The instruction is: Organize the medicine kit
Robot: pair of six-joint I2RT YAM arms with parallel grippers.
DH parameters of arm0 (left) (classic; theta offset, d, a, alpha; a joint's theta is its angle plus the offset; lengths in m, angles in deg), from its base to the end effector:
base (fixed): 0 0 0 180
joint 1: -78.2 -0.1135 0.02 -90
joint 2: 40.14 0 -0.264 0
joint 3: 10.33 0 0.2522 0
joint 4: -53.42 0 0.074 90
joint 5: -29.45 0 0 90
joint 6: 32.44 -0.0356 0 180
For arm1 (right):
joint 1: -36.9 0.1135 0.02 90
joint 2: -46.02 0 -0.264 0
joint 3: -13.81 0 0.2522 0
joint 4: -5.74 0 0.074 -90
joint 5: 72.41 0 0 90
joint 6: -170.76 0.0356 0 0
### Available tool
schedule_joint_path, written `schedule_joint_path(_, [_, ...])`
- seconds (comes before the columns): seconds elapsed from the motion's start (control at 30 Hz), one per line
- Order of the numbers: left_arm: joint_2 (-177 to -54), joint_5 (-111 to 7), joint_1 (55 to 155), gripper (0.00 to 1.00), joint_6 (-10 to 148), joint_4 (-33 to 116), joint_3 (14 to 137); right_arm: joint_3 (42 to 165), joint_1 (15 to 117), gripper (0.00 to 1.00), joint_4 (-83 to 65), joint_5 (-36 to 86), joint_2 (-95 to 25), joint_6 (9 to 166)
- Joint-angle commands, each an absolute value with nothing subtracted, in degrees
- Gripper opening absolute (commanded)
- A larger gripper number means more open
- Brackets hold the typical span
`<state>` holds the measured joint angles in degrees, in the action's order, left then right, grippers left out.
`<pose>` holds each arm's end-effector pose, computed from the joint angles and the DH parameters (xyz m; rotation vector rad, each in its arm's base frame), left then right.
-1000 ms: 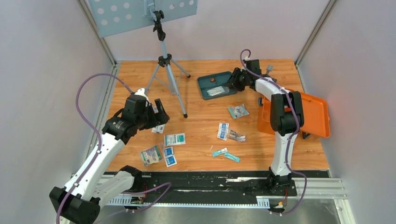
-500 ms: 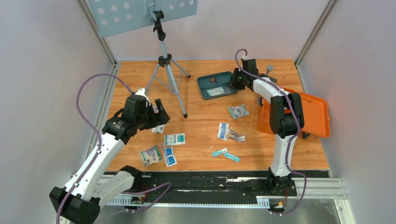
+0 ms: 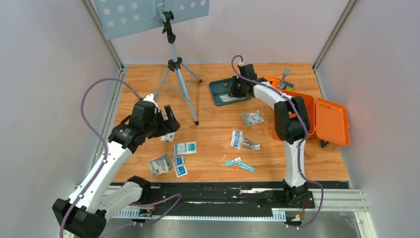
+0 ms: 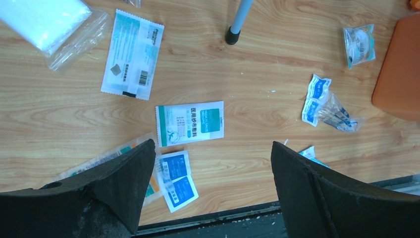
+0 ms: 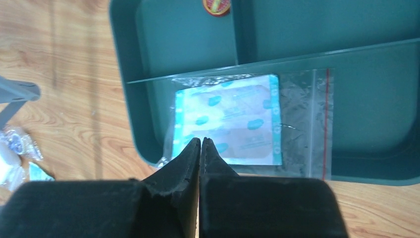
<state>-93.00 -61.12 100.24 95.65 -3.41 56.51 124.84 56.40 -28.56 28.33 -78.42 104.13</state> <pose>0.1722 -0.0694 0.3103 -0.3368 2.3519 -0.5092 0.4578 0.1691 0.1921 -0.0063 2.4636 0.5634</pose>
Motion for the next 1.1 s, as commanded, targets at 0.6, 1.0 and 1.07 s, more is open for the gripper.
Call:
schedule_joint_path(0.6, [-92.2,-63.4,100.0,0.95,94.0,-4.5,58.7,127.2,55.9,0.00,-32.5,29.7,-84.9,104.0])
schedule_joint_path(1.0, [-91.5,-63.0,100.0,0.95,94.4,-4.0,57.7,113.9,59.6,0.00,-32.5,33.5,-77.0,103.5])
schedule_joint_path(1.07, [-91.2,-63.0,100.0,0.95,94.5,-4.0,57.5,112.7,60.4,0.00,-32.5,34.2,-76.1,103.0])
